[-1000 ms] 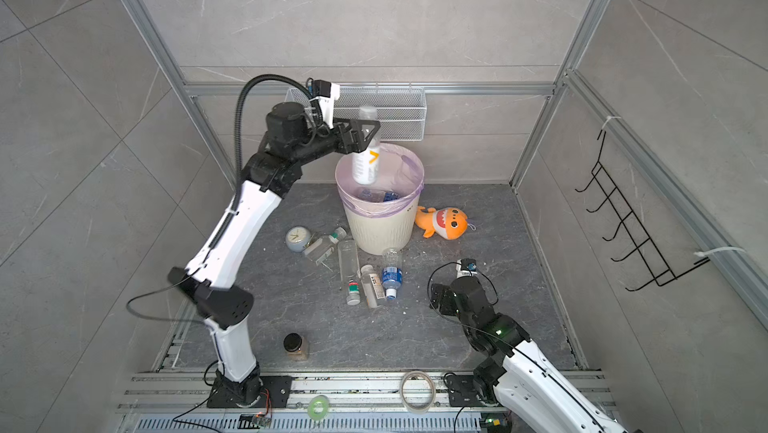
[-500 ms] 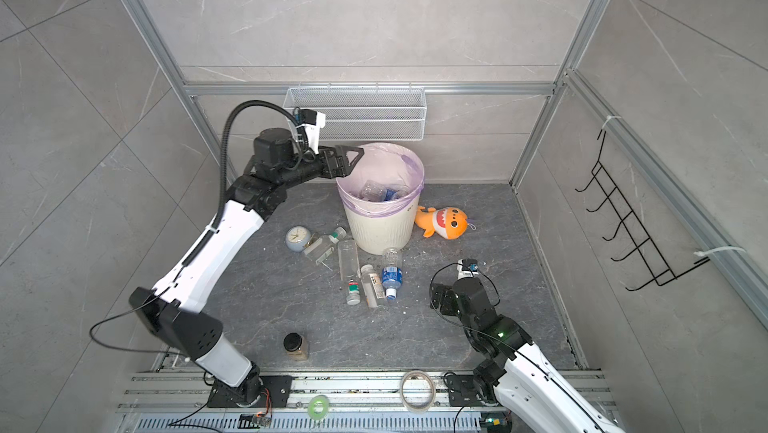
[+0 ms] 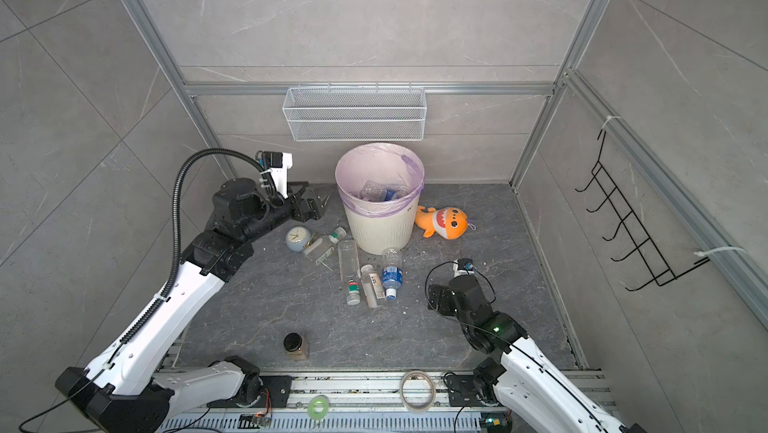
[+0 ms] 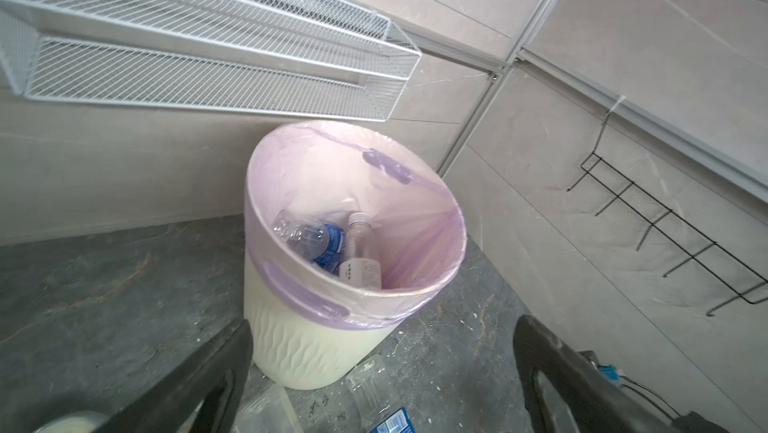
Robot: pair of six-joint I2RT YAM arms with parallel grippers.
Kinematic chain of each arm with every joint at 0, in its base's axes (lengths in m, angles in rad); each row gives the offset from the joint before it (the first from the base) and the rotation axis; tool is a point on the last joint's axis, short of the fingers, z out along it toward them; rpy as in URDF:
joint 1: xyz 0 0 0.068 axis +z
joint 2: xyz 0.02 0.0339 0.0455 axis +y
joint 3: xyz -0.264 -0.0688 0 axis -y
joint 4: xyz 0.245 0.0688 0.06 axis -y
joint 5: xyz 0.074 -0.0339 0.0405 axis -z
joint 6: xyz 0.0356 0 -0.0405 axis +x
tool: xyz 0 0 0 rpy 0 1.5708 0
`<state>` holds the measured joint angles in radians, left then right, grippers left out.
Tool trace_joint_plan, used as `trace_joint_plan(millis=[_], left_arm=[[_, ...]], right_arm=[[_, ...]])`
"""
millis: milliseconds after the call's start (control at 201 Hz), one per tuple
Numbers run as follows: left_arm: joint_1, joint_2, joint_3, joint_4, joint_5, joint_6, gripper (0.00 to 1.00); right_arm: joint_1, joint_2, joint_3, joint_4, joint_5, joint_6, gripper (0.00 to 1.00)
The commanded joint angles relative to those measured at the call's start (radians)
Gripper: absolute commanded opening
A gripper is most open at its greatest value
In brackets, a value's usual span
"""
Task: Throw the plastic bottles in the bin
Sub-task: 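Withdraw the left gripper toward the pile while the right gripper moves toward the blue-labelled bottle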
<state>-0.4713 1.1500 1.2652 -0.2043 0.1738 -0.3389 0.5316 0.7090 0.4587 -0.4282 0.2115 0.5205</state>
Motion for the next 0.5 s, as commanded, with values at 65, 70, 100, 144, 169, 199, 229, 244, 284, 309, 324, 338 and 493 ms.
trace_joint_plan(millis=[65,70,100,144,169,199,229,244,284,309,324,338,493], left_arm=[[0.0,-0.113,-0.136,0.024,-0.06,0.005,1.0],[0.0,-0.116,-0.14,0.024,-0.061,0.005,1.0],[-0.001,-0.128,-0.167,0.02,-0.063,0.003,1.0],[-0.001,-0.147,-0.206,0.018,-0.073,0.001,1.0],[0.0,-0.158,-0.228,0.018,-0.079,-0.001,1.0],[0.0,-0.169,-0.257,0.018,-0.085,-0.005,1.0],[-0.001,-0.18,-0.281,0.021,-0.091,-0.011,1.0],[0.0,-0.186,-0.295,0.022,-0.093,-0.014,1.0],[0.0,-0.2,-0.327,0.027,-0.096,-0.018,1.0],[0.0,-0.207,-0.345,0.026,-0.097,-0.02,1.0],[0.0,-0.211,-0.357,0.026,-0.098,-0.02,1.0],[0.0,-0.214,-0.367,0.024,-0.101,-0.02,1.0],[0.0,-0.269,-0.493,0.032,-0.132,-0.059,1.0]], right_arm=[[0.007,0.091,0.08,0.033,-0.033,-0.004,1.0],[0.007,0.095,0.083,0.034,-0.032,-0.004,1.0],[0.008,0.111,0.09,0.039,-0.038,-0.002,1.0],[0.011,0.135,0.1,0.048,-0.049,0.0,0.99],[0.013,0.146,0.105,0.057,-0.055,0.002,0.99],[0.014,0.16,0.111,0.067,-0.063,0.004,0.99],[0.019,0.177,0.117,0.076,-0.069,0.008,0.99],[0.02,0.185,0.121,0.078,-0.073,0.009,0.99],[0.026,0.21,0.135,0.087,-0.081,0.014,0.99],[0.031,0.228,0.144,0.091,-0.085,0.014,0.98],[0.034,0.239,0.15,0.093,-0.087,0.015,0.98],[0.039,0.25,0.157,0.093,-0.087,0.014,0.98],[0.105,0.38,0.246,0.091,-0.067,0.001,0.98]])
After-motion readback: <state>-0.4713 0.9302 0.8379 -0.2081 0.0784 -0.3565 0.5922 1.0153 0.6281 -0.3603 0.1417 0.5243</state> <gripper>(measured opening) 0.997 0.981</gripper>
